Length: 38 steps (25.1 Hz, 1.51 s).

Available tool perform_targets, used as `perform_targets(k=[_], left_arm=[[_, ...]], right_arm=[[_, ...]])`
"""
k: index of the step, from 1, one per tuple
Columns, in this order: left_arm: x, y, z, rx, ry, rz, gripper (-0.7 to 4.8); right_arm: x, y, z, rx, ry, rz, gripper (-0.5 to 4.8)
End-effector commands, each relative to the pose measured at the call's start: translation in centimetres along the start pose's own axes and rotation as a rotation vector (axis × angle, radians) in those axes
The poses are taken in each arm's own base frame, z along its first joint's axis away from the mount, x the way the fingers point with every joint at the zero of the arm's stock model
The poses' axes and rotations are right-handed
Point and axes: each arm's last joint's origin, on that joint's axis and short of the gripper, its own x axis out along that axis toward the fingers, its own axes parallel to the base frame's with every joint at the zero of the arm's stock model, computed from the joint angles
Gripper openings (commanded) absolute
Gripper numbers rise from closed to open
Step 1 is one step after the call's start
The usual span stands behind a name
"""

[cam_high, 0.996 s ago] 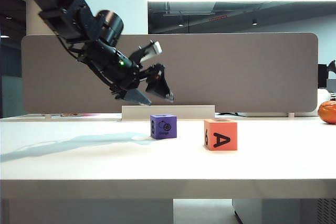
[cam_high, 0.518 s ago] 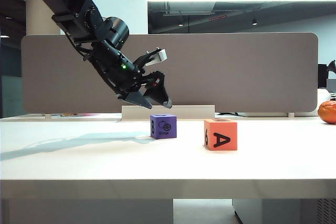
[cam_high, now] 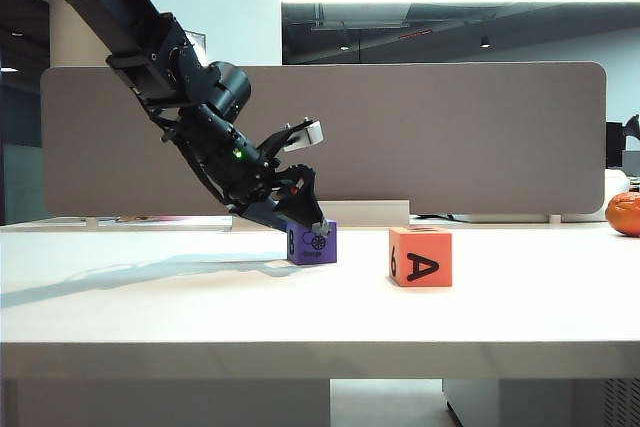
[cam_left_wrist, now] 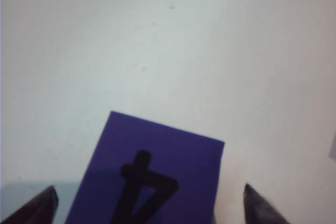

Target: Stack one letter block on top of another letter block.

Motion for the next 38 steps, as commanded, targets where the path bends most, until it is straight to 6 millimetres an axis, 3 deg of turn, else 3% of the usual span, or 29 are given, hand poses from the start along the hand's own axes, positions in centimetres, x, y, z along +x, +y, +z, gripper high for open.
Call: perform_targets(k=[1,3,9,11,13,21,28,34,38], left_arm=[[0.3,-0.2,0.0,-0.001,0.005,0.003,3.88],[0.4,-0.2,-0.1,-0.006,0.009,0.003,3.41],[0.6,-0.6,0.1,0.0,0.011,0.014,3.12],[0.6,-0.6,0.1,0.0,0.012,0.013,2.25],[0.6,-0.6,0.2,-0.009,0.01,0.014,1.73],[0.2,-0.7,0.6,-0.033,-0.001,0.017,1.74],[-2.9,-1.4,3.6,-0.071,-0.089,0.001,1.77],[-4.9,-4.0,6.2,-0.023,-0.182,-0.173,1.8],[-4.8,-6.4,7.2,-0.002,-0.163,-0.219,1.8]], right_arm=[[0.0,0.0,0.0,-0.004,-0.009,0.002,0.0],[0.0,0.0,0.0,-0.004,-0.009,0.002,0.0],[0.0,0.0,0.0,-0.004,-0.009,0.0,0.0],[0.0,0.0,0.0,-0.004,-0.009,0.0,0.0],[0.0,0.0,0.0,-0.004,-0.009,0.0,0.0],[0.0,0.0,0.0,-0.004,-0.009,0.0,0.0],[0.0,0.0,0.0,-0.004,-0.009,0.0,0.0],[0.0,0.0,0.0,-0.004,-0.009,0.0,0.0],[0.0,0.0,0.0,-0.005,-0.009,-0.001,0.0]])
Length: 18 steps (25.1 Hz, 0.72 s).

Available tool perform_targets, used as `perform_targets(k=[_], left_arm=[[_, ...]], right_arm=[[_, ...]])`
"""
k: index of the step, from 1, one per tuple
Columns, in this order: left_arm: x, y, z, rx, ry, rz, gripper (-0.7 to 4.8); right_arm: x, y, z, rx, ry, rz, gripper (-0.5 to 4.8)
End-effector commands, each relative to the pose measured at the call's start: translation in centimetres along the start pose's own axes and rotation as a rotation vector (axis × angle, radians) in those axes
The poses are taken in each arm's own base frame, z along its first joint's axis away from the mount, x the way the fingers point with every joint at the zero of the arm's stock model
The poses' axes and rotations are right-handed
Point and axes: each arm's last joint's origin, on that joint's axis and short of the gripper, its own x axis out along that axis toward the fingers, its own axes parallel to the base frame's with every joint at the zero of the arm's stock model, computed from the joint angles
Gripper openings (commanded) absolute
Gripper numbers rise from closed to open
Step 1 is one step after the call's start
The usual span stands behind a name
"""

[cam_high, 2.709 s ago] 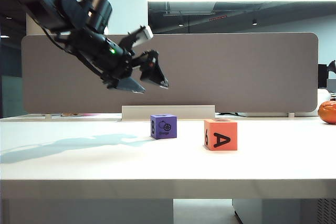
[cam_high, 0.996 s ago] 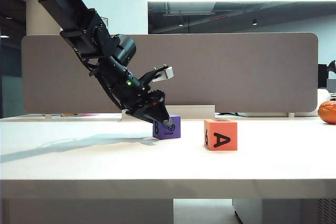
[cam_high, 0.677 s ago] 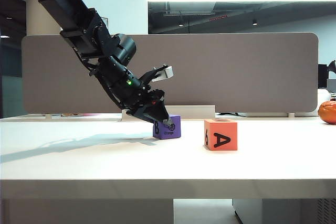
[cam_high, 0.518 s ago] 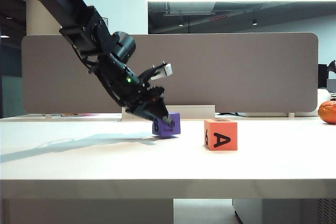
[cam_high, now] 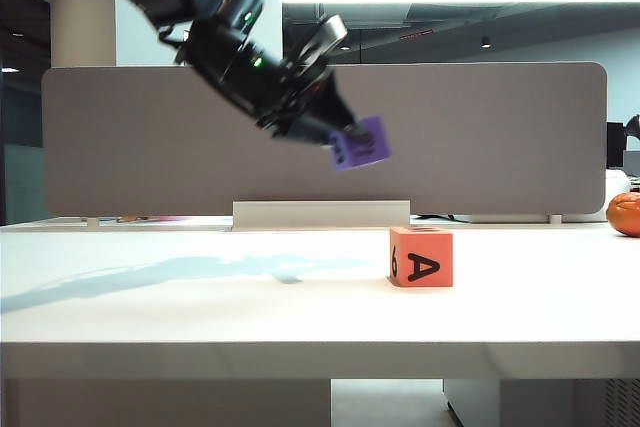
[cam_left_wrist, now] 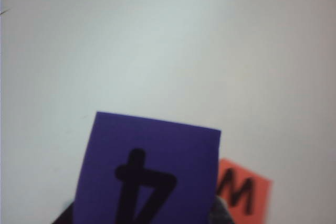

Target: Stack one letter block on top of another letter block.

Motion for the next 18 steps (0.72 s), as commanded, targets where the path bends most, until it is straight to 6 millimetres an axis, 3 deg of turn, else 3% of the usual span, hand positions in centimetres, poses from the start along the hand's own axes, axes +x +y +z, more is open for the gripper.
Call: perform_targets(k=[1,11,18], left_arm=[[0.7,-1.9,0.5,0.011,0.022,-0.055,1.8],[4.3,-7.3,-0.1,0.143,0.213,-0.001,1.83],[4.8,-7.4,-0.6,0.159,0.222,-0.011,1.83]], right_arm=[[0.0,0.0,0.0,-0.004,-0.009,0.0,0.0],[0.0,0.0,0.0,-0.004,-0.009,0.001,0.0],[0.0,0.0,0.0,-0.004,-0.009,0.003,0.0]])
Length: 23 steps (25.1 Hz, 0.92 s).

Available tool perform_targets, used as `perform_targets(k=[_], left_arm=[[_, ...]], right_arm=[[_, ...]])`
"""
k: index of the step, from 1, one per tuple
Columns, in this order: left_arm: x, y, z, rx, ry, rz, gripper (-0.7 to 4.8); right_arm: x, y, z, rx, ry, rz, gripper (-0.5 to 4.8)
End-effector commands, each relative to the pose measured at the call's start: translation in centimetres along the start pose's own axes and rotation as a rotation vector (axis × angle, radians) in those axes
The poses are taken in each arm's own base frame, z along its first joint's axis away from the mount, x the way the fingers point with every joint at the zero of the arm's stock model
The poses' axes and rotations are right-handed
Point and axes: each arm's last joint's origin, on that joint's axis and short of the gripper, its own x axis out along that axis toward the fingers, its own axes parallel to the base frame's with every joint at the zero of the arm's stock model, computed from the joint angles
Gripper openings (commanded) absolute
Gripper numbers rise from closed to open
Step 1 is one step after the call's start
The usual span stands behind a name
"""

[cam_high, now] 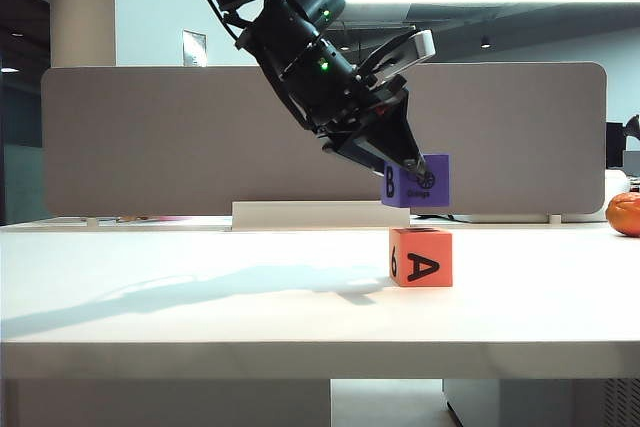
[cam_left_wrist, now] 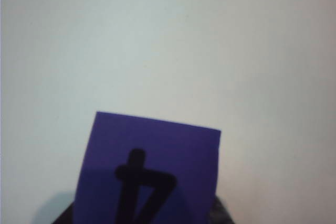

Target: Stack one letter block on top of another letter block.

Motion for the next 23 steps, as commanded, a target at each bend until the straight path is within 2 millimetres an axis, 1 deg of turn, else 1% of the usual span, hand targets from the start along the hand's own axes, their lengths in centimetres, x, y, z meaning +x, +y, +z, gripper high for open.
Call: perform_targets(k=[1,10,17,18,20,21,23], left_arm=[[0.3,0.0,-0.1,0.002,0.001,-0.004,1.83],[1.7,0.3,-1.0,-0.009,0.023,-0.016,1.83],[2.1,0.4,-1.3,-0.011,0.027,-0.016,1.86],[2.1,0.4,-1.3,-0.011,0.028,-0.016,1.93],[2.0,0.4,-1.3,-0.014,0.027,-0.016,2.92],[2.0,0.4,-1.3,-0.016,0.03,-0.017,3.14],[2.0,0.4,-1.3,-0.017,0.032,-0.018,3.14]], right_arm=[[0.0,0.0,0.0,-0.004,-0.009,0.003,0.0],[0.0,0.0,0.0,-0.004,-0.009,0.003,0.0],[0.0,0.0,0.0,-0.004,-0.009,0.003,0.0],[0.0,0.0,0.0,-0.004,-0.009,0.003,0.0],[0.0,0.0,0.0,-0.004,-0.009,0.003,0.0],[0.0,0.0,0.0,-0.004,-0.009,0.003,0.0],[0.0,0.0,0.0,-0.004,-0.009,0.003,0.0]])
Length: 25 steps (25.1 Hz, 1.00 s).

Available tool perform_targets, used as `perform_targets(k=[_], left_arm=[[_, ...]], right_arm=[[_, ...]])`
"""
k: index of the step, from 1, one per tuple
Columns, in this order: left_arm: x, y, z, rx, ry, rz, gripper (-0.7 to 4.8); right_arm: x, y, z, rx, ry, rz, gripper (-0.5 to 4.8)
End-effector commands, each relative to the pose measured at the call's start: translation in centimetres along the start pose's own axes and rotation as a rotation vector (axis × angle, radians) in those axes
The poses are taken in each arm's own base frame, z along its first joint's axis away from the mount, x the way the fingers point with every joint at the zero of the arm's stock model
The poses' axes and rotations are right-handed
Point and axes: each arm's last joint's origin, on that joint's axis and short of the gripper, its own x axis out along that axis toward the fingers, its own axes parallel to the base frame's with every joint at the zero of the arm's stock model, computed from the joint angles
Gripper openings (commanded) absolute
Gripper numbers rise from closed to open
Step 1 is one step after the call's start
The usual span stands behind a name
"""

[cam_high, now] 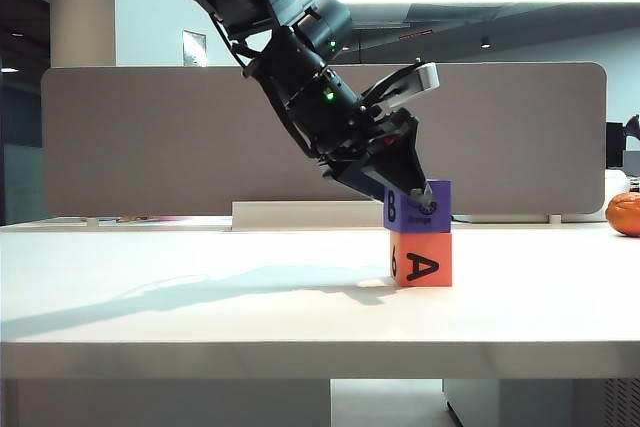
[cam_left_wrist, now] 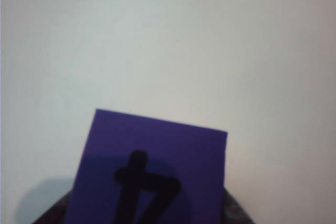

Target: Stack one letter block on top of another letter block.

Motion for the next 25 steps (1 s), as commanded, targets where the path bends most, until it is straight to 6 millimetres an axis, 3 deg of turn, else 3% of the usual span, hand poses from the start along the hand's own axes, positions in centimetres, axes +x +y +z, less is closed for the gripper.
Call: perform_targets(k=[1,6,9,12,18,20,25], left_arm=[[-0.1,-0.1,0.1,0.003,-0.004,-0.001,3.14],[-0.2,-0.1,0.2,0.005,-0.008,-0.001,3.25],[-0.3,-0.1,0.3,0.005,-0.01,0.0,4.02],[-0.5,-0.2,0.5,0.008,-0.016,0.0,4.34],[-0.7,-0.2,0.6,0.005,-0.016,0.0,4.36],[-1.1,-0.4,0.7,0.001,-0.008,-0.004,4.77],[-3.9,-1.2,1.9,0.005,-0.019,0.002,4.79]], right_arm=[[0.0,0.0,0.0,-0.004,-0.009,0.003,0.0],[0.0,0.0,0.0,-0.004,-0.009,0.003,0.0],[0.0,0.0,0.0,-0.004,-0.009,0.003,0.0],[0.0,0.0,0.0,-0.004,-0.009,0.003,0.0],[0.0,0.0,0.0,-0.004,-0.009,0.003,0.0],[0.0,0.0,0.0,-0.004,-0.009,0.003,0.0],[0.0,0.0,0.0,-0.004,-0.009,0.002,0.0]])
